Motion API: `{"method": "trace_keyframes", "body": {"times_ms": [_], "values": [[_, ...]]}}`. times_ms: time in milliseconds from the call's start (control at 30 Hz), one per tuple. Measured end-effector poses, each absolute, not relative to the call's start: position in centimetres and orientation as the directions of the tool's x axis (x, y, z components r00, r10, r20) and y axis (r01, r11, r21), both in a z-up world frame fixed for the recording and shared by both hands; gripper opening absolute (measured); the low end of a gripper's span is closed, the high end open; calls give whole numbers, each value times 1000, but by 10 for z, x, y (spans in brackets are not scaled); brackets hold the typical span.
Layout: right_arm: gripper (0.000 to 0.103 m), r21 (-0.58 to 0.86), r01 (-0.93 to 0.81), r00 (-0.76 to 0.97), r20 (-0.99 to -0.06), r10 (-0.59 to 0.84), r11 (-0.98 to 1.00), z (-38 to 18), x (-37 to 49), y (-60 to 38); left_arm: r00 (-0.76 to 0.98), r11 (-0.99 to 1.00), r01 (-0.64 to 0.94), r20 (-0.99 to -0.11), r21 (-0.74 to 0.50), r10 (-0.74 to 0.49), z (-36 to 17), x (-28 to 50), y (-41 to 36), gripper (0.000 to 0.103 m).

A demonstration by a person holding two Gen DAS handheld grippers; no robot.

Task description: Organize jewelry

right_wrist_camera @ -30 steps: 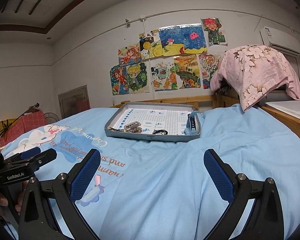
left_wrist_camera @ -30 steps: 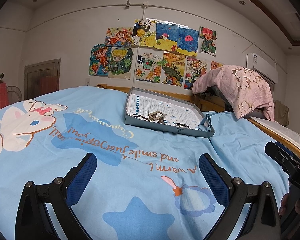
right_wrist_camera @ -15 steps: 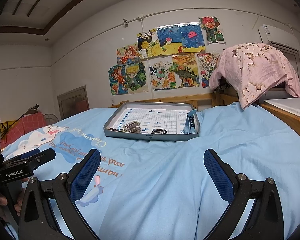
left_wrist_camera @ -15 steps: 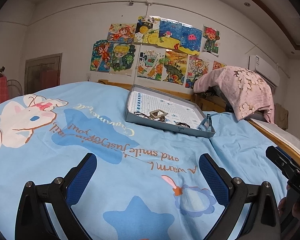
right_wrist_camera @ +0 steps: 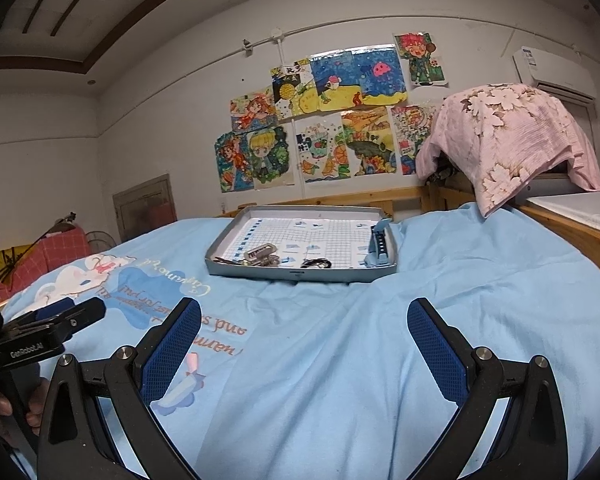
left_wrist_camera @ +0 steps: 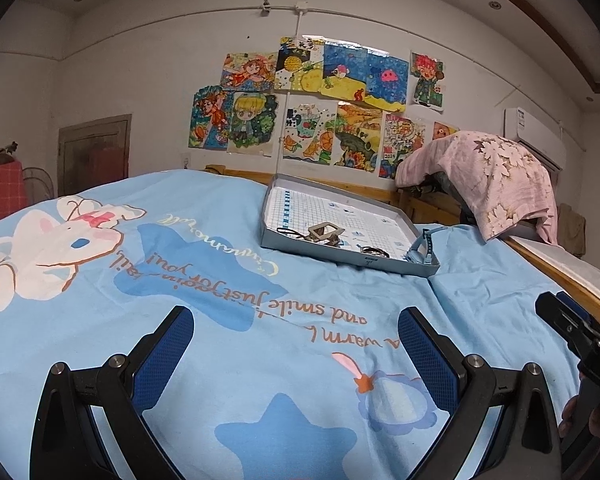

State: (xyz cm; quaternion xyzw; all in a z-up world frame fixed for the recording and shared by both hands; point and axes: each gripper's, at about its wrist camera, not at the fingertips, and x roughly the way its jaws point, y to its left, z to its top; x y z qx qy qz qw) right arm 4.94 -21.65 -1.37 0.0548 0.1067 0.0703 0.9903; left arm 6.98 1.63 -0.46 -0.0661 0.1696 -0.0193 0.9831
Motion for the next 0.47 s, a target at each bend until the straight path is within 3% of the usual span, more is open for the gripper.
{"method": "trace_keyframes", "body": {"times_ms": [467], "values": [[101,124,-94,964,-236,122,988,-12,48,-208,942,993,-4,-334,-120,-36,-6,72,18,103]]}}
